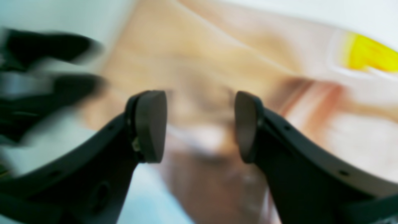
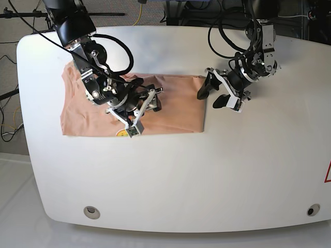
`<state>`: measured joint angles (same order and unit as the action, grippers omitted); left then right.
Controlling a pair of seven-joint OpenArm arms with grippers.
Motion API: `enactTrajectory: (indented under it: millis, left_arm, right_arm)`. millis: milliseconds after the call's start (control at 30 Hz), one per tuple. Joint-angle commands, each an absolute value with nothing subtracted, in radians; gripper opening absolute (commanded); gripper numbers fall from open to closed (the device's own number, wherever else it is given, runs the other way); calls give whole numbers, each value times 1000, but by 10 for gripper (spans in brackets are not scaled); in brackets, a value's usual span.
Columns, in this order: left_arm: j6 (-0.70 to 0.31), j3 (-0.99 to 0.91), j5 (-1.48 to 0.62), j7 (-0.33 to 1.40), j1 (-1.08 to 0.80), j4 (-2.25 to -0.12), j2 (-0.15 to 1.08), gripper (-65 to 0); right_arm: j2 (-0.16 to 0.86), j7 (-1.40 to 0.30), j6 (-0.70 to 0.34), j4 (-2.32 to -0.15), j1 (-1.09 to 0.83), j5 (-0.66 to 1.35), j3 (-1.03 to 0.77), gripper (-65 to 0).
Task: Fold the T-shirt properly
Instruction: 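Move the right gripper along the shirt edge away from the left gripper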
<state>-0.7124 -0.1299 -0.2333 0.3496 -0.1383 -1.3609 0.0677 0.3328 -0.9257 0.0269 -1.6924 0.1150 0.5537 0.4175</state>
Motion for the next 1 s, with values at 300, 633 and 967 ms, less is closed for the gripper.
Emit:
enactTrajectory:
  millis: [300,633,967]
  left_arm:
    - [-698,-131,-205,395,-134,-1388,76,-275]
    - [-698,-159,-202,397,-119,-1586,73,-275]
    - [-698,-107,-202,397,-110,-1735,70,-275]
  right_arm:
    - [349,-912,15,-1808,31,483,154,-319]
    - [386,-987,15,-1882,56,484,70,-319]
    - [381,-998,15,-1879,21,479,-27,-319]
